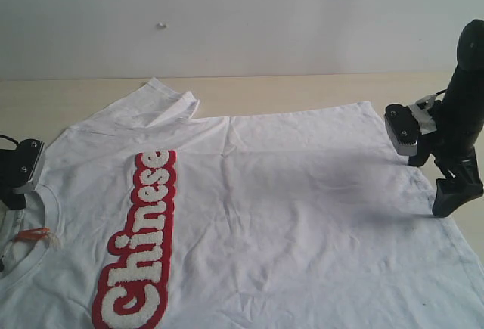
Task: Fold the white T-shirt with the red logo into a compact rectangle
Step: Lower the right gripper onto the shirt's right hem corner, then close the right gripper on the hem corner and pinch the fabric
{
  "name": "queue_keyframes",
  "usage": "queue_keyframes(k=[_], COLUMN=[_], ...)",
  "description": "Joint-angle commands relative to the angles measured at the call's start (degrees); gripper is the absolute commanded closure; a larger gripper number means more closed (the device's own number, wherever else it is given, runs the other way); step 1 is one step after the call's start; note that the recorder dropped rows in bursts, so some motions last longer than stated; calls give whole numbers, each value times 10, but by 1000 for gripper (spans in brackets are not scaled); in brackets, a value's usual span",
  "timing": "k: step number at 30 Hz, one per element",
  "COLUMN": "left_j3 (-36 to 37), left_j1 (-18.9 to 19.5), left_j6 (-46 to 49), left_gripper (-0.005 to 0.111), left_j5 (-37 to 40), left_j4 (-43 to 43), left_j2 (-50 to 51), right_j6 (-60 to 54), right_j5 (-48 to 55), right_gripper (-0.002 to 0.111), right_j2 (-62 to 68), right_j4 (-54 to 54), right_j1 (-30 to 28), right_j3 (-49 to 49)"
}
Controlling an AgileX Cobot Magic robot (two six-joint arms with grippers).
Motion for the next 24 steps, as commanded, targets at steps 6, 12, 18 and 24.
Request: queue_keyframes(k=[6, 12, 18, 24], left_j3=[4, 4, 4, 4], left_j1=[1, 1, 1, 1], left_j6=[1, 1, 1, 1], left_gripper=[2, 2, 2, 2], left_j5=[-18, -20, -20, -20], left_j4=[7, 7, 7, 7], left_j2=[-1, -1, -1, -1], right_j6=[-36, -41, -41, -41], right_j5=[2, -2, -13, -35], right_gripper=[3, 3, 3, 3], right_j2=[-6, -6, -4, 4], right_j4=[19, 32, 32, 32], right_j1=[-2, -2, -2, -2], right_j3=[-5, -5, -5, -5])
